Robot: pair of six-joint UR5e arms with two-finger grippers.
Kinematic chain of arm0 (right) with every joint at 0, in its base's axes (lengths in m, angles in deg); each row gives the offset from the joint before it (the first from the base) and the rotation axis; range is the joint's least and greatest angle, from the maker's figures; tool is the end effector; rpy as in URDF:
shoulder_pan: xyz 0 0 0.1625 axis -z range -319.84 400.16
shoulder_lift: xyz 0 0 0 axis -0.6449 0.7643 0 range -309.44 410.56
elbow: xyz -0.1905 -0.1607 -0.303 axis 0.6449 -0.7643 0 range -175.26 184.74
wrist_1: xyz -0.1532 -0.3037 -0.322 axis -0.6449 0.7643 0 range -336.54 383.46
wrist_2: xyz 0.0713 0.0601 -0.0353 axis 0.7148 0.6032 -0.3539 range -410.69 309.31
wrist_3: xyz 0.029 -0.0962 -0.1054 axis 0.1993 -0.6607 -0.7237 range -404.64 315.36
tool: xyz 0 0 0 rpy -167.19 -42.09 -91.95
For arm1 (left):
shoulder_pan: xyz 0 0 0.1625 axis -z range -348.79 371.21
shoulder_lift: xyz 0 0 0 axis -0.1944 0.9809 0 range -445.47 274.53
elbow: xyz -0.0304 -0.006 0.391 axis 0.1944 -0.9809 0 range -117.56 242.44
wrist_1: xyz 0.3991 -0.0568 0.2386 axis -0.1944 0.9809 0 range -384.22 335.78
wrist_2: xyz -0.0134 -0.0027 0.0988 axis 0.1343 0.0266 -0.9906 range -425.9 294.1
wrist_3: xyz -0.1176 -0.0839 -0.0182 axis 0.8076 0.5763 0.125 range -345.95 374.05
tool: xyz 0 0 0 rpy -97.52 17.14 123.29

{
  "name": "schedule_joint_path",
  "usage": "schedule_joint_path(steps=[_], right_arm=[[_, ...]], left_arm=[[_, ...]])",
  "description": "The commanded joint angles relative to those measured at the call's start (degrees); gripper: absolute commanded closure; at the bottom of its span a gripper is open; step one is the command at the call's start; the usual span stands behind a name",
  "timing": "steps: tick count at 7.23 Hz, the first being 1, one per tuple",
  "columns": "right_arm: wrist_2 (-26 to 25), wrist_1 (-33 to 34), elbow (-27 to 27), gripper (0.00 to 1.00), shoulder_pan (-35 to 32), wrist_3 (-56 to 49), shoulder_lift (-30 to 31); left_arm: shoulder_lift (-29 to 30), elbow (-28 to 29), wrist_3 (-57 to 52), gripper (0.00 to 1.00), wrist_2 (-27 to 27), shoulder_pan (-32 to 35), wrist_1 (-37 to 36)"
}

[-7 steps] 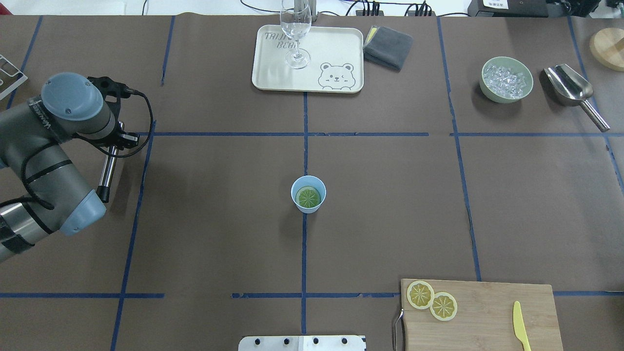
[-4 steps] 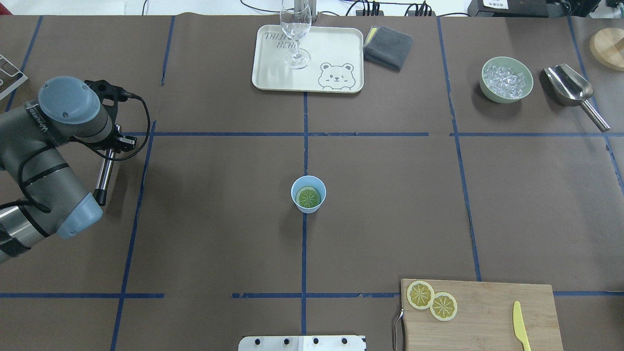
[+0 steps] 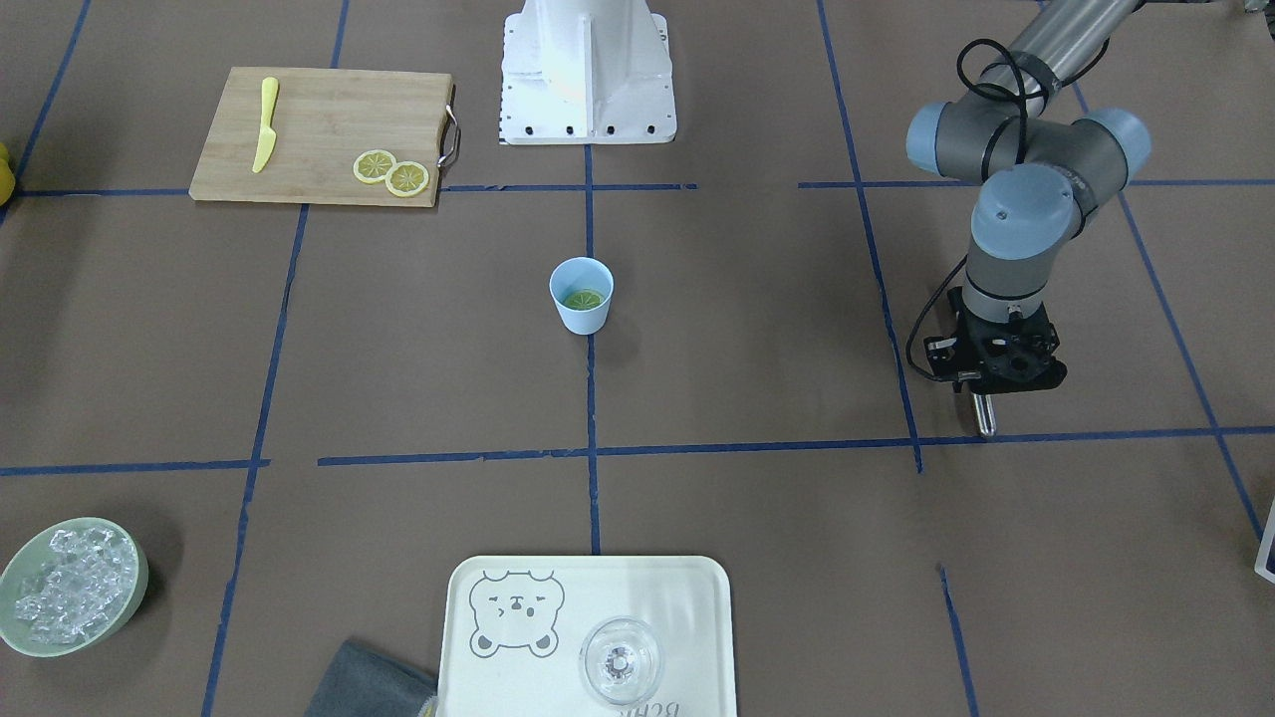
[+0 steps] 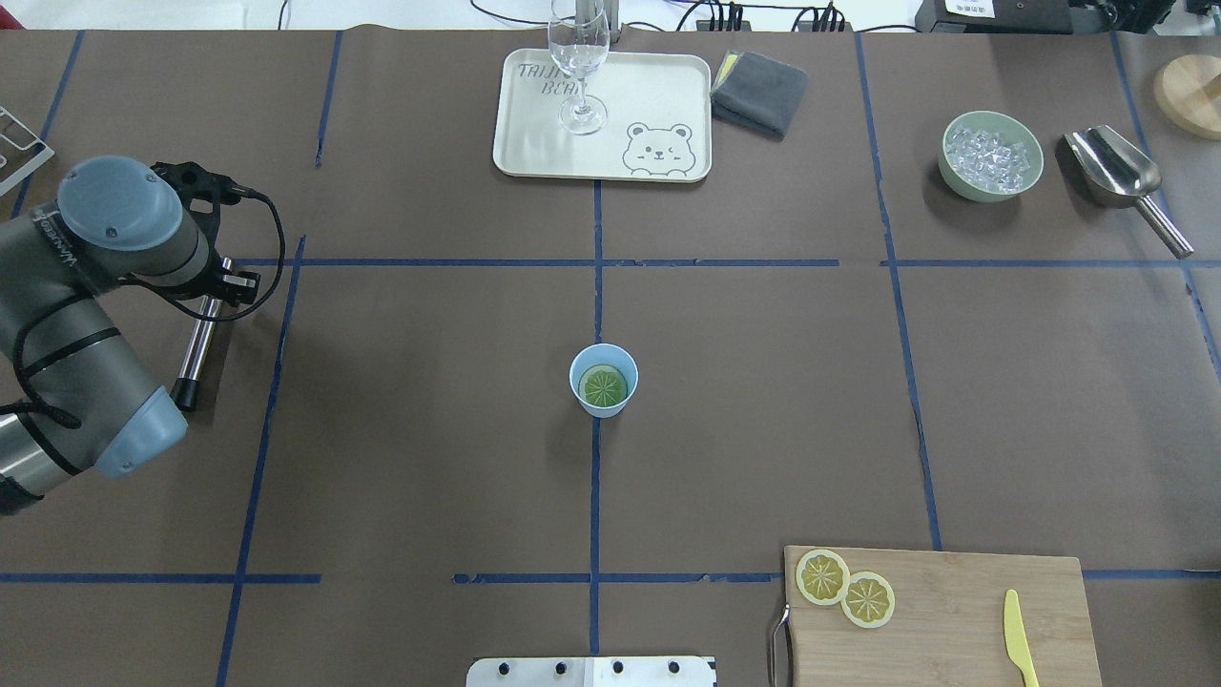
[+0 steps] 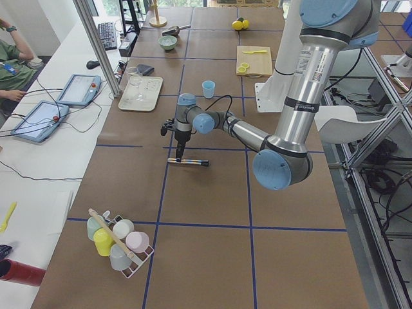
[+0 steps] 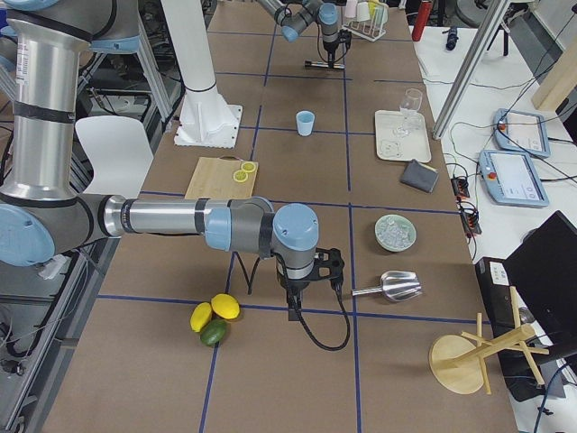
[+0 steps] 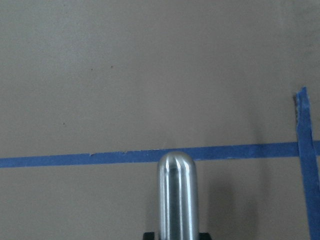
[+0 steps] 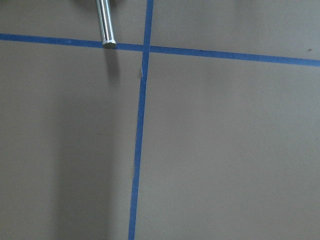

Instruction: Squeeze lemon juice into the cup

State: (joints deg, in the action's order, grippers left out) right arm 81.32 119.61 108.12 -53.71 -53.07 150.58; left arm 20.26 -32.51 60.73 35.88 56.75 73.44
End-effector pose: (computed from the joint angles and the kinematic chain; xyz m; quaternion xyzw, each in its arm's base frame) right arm 0.0678 -0.4708 0.6355 0.0158 -0.3587 -0.0284 0.9329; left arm 0.4037 -0.5593 0.4596 0.0994 0.2435 0.0064 0.9648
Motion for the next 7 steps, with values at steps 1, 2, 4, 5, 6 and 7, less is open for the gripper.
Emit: schedule_joint_path(steps=[1,2,4,5,6,7], right_arm=[[0.0,0.1,0.0,0.0,0.0,0.0,0.0],[0.1,0.0,0.0,0.0,0.0,0.1,0.0],[0.0,0.1,-0.1,0.0,0.0,0.0,0.0],[0.1,0.1,-0.2,0.0,0.0,0.0,0.0],[0.1,0.1,-0.2,0.0,0.0,0.1,0.0],[0.1,0.1,-0.2,0.0,0.0,0.0,0.0]], left_arm=[[-0.3,-5.6,-2.6,0.0,1.7,0.2,-0.3],[-0.3,-7.8,-8.2,0.0,8.1,2.3,-0.3],[-2.1,-9.4,-27.1,0.0,15.4,16.6,-2.3],[-2.1,-9.3,-35.3,0.0,16.9,22.7,-5.7],[-2.2,-9.2,-44.0,0.0,18.1,29.0,-9.3],[-2.2,-8.3,-53.8,0.0,18.2,35.5,-13.0]])
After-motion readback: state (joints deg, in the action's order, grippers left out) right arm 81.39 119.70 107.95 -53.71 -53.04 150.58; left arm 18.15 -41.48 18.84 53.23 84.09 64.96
